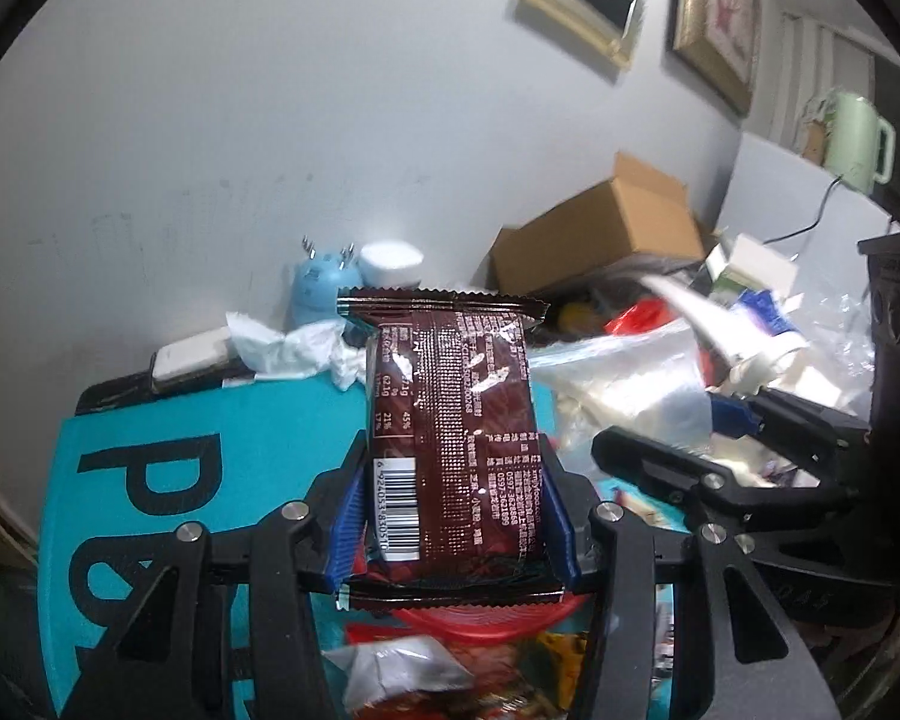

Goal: Organize snacks
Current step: 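Lift the chocolate bar and clear bag and carry both over the red basket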

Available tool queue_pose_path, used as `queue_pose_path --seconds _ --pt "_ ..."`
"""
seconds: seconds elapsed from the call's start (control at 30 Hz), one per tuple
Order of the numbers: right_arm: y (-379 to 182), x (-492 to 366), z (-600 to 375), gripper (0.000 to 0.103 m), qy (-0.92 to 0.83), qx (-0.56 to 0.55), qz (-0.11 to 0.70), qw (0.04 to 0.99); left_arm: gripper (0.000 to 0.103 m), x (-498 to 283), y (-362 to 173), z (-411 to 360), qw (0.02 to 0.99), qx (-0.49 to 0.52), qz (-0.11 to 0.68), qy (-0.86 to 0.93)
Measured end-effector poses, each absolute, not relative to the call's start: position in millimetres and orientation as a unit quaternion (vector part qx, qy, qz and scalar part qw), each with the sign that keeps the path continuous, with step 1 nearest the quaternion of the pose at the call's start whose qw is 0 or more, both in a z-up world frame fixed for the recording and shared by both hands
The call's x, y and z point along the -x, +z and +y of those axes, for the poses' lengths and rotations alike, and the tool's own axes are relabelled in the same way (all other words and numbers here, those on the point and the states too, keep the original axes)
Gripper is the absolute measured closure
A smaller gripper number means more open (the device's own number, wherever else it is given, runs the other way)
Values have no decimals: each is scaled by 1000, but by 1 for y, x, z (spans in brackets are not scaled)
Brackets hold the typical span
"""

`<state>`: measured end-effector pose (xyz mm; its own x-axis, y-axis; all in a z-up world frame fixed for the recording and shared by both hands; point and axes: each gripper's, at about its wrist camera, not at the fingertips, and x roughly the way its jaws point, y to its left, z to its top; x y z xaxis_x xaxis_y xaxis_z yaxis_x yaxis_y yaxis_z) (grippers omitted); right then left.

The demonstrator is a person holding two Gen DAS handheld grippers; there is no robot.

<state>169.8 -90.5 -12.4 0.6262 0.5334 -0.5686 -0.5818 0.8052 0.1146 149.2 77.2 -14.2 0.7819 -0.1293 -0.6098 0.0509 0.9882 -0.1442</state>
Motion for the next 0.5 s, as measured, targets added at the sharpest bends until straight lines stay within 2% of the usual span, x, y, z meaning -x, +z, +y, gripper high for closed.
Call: queue_pose_path --seconds 0.5 --pt "-72 -212 -78 45 300 42 374 877 54 -195 -75 74 911 54 407 -44"
